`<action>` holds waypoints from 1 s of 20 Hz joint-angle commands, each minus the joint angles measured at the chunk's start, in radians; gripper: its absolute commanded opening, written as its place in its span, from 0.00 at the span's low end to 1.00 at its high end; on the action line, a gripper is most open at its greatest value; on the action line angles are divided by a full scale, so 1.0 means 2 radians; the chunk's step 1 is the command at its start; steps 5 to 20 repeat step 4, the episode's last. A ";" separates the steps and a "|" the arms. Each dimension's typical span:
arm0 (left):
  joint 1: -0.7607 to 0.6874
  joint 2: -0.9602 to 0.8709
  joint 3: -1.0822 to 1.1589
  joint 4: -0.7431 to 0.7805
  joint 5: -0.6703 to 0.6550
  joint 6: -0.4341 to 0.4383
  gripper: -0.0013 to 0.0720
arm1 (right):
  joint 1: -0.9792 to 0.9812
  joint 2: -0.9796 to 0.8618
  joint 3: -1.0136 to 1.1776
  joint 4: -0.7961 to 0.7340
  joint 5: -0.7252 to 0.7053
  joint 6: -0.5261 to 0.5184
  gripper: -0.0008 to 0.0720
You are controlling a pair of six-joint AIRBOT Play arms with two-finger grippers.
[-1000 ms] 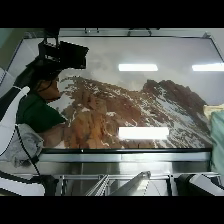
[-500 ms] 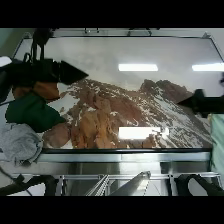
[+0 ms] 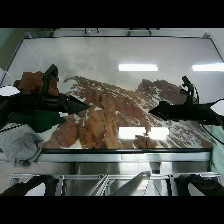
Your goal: Fold the shirts.
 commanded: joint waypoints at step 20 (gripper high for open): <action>0.000 0.003 -0.009 0.006 0.004 -0.002 0.05 | 0.007 0.000 -0.002 0.002 -0.002 0.000 0.05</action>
